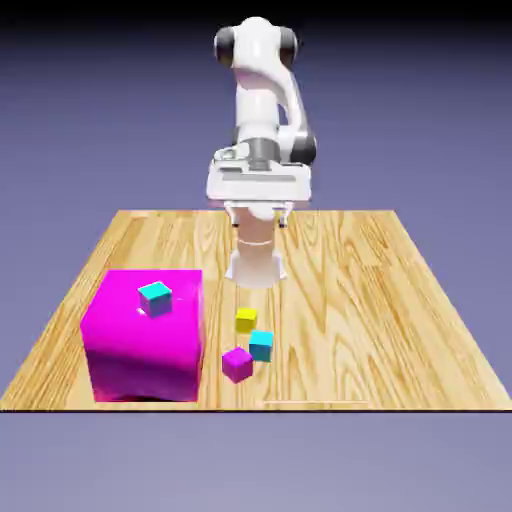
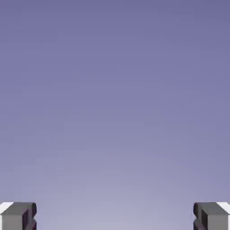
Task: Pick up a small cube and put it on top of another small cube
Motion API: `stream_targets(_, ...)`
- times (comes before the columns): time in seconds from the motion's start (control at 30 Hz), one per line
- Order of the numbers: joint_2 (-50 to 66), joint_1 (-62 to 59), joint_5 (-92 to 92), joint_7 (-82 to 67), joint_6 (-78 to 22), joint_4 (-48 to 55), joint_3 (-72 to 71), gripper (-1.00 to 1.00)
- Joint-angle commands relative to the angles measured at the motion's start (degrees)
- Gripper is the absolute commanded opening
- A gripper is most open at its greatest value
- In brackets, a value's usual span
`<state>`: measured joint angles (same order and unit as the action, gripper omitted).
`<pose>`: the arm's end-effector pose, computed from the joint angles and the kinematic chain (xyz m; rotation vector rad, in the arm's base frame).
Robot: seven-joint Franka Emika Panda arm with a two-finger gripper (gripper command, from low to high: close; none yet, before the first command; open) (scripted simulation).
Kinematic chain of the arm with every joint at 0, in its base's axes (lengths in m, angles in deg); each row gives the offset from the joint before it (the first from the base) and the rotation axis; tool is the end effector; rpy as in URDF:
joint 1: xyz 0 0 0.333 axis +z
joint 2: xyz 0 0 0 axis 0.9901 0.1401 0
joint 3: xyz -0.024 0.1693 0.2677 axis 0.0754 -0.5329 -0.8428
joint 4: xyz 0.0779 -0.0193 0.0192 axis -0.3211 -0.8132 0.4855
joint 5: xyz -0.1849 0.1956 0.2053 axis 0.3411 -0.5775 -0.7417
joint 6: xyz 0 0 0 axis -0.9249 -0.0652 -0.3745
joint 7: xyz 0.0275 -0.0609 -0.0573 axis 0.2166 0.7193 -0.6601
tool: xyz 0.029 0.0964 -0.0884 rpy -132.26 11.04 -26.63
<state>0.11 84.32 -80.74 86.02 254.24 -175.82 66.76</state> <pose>0.3690 -0.0013 0.4845 -2.4786 0.9323 -1.0381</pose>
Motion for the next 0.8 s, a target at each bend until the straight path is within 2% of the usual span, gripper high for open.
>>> stream_targets(0.0,1.7,2.1,1.0,-1.6,0.2,0.4,2.1,0.00)
stream_targets(0.77,45.4,49.8,27.3,-35.8,7.9,4.7,47.4,0.00)
